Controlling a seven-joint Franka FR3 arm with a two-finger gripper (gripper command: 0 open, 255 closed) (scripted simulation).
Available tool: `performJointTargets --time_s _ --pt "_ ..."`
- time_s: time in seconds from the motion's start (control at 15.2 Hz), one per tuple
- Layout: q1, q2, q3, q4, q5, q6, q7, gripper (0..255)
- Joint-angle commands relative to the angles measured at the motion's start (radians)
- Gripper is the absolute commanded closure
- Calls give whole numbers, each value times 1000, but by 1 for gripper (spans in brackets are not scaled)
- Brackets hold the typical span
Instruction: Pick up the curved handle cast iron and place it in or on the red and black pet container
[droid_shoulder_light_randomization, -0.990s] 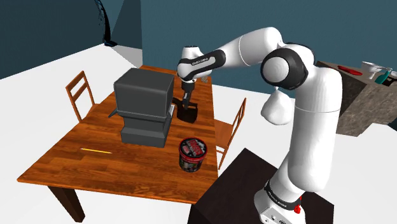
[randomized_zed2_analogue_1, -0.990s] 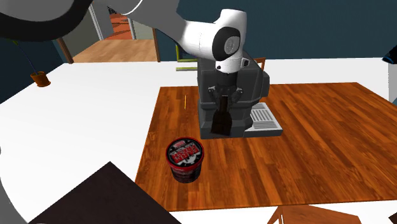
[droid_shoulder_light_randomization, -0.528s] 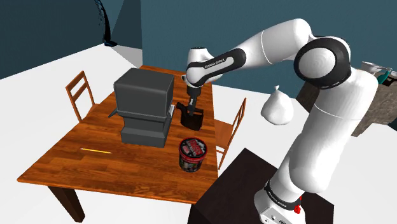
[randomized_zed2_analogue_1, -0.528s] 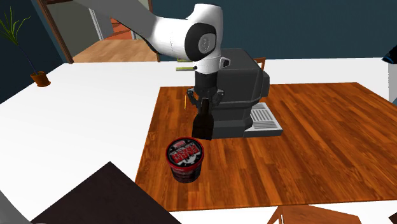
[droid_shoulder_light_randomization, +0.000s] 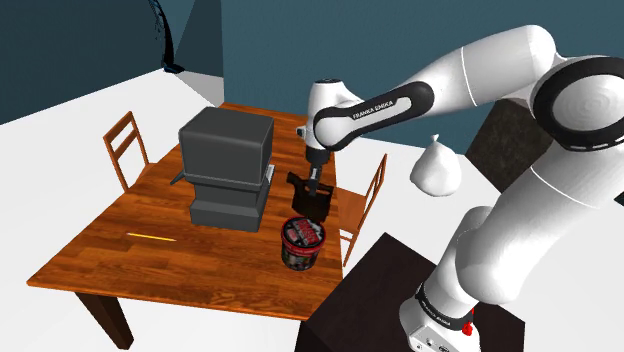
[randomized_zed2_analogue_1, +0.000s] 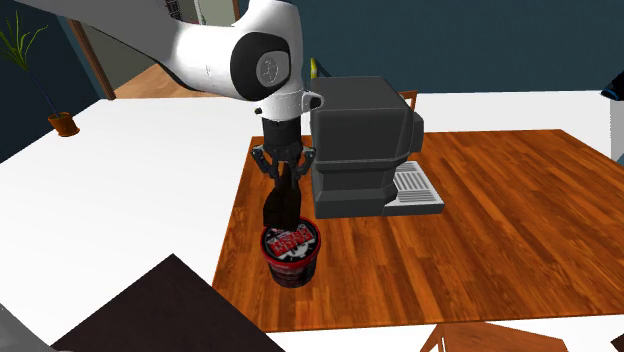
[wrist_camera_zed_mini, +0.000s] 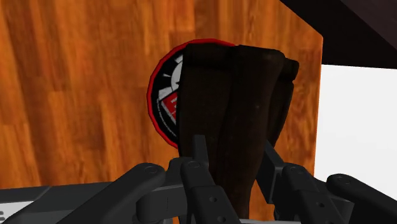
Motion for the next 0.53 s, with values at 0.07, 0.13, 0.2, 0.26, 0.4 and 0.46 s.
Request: performJointTargets --time_s 0.07,0.13,0.2,0.26,0.4,0.46 --pt "4 1 5 -38 -1 40 11 255" --pt "4 10 5 -44 0 54 11 255" --pt "4 18 4 -50 0 69 11 255" --pt "4 27 4 -55 1 83 10 255" --pt "4 45 3 -66 2 112 10 255" --pt "4 55 3 -71 3 126 10 255"
